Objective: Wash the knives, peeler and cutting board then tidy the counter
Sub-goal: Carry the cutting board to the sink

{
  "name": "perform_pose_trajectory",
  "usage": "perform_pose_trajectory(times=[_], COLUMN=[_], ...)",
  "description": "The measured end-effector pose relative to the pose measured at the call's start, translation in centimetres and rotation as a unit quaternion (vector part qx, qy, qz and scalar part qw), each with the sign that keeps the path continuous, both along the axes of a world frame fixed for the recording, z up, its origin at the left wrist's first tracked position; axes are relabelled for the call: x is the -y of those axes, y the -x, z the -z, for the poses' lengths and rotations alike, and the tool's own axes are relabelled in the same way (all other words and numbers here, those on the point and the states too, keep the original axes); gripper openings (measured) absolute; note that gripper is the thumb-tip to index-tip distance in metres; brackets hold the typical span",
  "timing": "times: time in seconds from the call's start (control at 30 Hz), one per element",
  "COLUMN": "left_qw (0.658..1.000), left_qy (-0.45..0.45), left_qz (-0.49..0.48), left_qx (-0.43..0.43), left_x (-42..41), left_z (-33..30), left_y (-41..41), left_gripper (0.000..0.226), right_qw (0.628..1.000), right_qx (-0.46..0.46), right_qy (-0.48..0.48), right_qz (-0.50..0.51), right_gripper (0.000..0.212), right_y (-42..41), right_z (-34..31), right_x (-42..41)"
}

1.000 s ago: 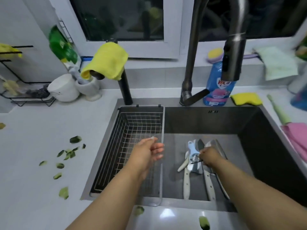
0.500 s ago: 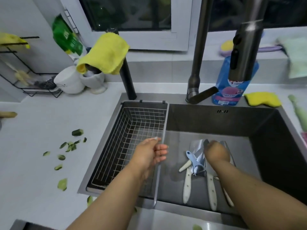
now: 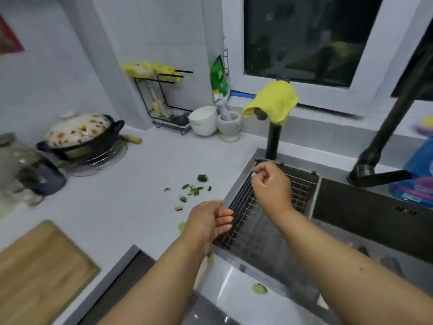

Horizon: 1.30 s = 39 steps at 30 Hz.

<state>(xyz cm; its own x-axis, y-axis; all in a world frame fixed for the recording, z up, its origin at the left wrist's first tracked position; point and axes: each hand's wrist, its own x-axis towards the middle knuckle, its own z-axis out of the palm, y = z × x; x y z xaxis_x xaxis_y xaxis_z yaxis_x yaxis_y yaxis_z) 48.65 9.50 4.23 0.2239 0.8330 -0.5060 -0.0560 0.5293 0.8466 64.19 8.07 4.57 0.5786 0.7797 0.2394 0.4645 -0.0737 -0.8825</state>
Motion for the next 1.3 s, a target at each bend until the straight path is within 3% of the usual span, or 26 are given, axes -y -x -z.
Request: perform_pose_trajectory(times=[0.2, 0.33, 0.43, 0.57, 0.7, 0.83, 1.0, 1.1, 1.3], left_qw=[0.986, 0.958, 0.92, 0.868, 0.798, 0.798, 0.816, 0.818, 0.847], left_qy=[-0.01, -0.004, 0.0, 0.051, 0.176, 0.236, 0.214, 0.182, 0.135], left_qz=[-0.162, -0.27, -0.346, -0.398, -0.4, -0.399, -0.418, -0.446, -0.471], left_qx=[-0.031, -0.094, -0.185, -0.293, -0.414, -0.386, -0.337, -0.313, -0.208], left_x=[-1.7, -1.7, -1.1, 1.5, 4.3, 5.9, 5.4, 5.6, 3.7], left_z=[-0.6, 0.2, 1.7, 2.1, 2.9, 4.7, 6.3, 5.3, 4.0], left_y=[15.6, 28.3, 38.0, 47.7, 54.1, 57.5, 59.5, 59.0, 60.0], left_gripper=[0.01, 0.02, 0.048, 0.041, 0.049, 0.056, 0.049, 0.035, 0.037], right_qw=[0.987, 0.956, 0.927, 0.907, 0.899, 0.89, 0.882, 0.87, 0.861], right_qx=[0.0, 0.02, 0.034, 0.066, 0.096, 0.109, 0.073, 0.014, -0.167], right_qy=[0.039, 0.106, 0.167, 0.233, 0.293, 0.34, 0.39, 0.411, 0.396], right_qz=[-0.155, -0.273, -0.334, -0.345, -0.312, -0.282, -0.255, -0.271, -0.272], right_gripper=[0.013, 0.005, 0.013, 0.025, 0.052, 0.066, 0.069, 0.067, 0.068], right_y=[15.6, 26.8, 34.2, 40.7, 44.4, 46.2, 46.7, 46.4, 43.8], right_z=[-0.8, 0.2, 1.8, 3.9, 5.9, 7.3, 6.9, 6.4, 7.2], right_x=[-3.9, -6.3, -7.7, -9.5, -11.3, -12.1, -13.0, -13.3, -13.8])
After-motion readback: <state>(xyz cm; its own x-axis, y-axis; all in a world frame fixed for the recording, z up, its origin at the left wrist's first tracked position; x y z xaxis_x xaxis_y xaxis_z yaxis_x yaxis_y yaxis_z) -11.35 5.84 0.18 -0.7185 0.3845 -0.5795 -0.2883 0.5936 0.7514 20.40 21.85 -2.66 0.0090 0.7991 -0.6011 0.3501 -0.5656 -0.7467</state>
